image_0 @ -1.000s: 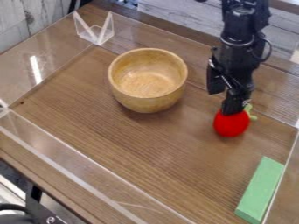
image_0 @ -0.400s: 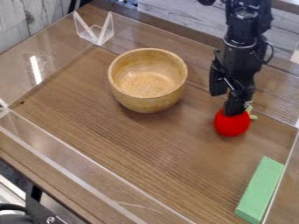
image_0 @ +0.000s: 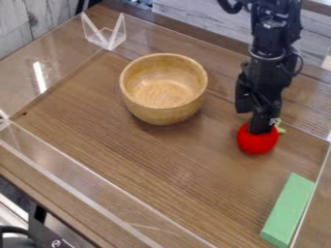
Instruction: Move the red object to the left side of the table
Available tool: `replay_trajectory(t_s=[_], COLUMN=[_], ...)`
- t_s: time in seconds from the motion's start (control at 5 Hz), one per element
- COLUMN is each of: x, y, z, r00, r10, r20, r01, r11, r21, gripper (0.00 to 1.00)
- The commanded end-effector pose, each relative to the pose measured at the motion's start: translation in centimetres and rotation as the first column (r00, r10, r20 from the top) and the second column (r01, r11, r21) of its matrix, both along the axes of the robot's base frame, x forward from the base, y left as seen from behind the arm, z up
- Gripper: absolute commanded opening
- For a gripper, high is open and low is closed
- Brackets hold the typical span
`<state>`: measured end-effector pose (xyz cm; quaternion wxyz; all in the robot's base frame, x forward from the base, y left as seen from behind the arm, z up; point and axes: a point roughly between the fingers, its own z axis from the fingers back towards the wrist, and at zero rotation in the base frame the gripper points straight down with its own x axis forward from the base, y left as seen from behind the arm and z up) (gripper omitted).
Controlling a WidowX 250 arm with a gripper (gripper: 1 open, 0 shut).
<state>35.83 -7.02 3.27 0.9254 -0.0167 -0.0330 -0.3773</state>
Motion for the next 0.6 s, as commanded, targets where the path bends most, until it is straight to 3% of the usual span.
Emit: replay_trajectory(t_s=[0.0, 0.4], x=[0.7, 1.0], y=[-0.6, 0.9], z=[0.1, 4.0], r00=[0.999, 0.995], r10=[-0.002, 0.002], r20=[0.034, 0.104], r01=[0.002, -0.004], r11=[1.000, 1.000], r21=[-0.005, 0.013], gripper=[0.00, 0.00])
